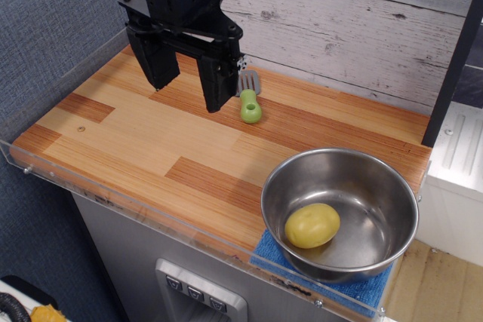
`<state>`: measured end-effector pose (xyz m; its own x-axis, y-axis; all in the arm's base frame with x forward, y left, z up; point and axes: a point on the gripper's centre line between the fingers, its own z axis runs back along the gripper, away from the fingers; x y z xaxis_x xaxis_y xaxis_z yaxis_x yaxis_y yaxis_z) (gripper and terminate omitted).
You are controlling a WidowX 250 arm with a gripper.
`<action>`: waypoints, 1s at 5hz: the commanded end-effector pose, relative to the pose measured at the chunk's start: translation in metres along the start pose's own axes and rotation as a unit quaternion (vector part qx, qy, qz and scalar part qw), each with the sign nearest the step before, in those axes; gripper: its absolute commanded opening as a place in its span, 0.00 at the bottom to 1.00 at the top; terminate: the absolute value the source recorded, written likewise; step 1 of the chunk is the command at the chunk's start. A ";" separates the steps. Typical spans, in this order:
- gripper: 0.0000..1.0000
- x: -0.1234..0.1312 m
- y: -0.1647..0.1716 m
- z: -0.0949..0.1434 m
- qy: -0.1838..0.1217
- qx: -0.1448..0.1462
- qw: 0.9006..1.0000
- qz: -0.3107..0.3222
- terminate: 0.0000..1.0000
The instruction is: Move the green utensil to the front of the silver pot.
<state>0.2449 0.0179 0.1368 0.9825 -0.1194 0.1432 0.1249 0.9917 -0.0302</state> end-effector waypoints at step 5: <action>1.00 0.085 0.033 -0.053 0.008 0.043 0.993 0.107 0.00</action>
<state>0.3367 0.0365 0.0778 0.9916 0.1046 0.0757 -0.1071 0.9938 0.0296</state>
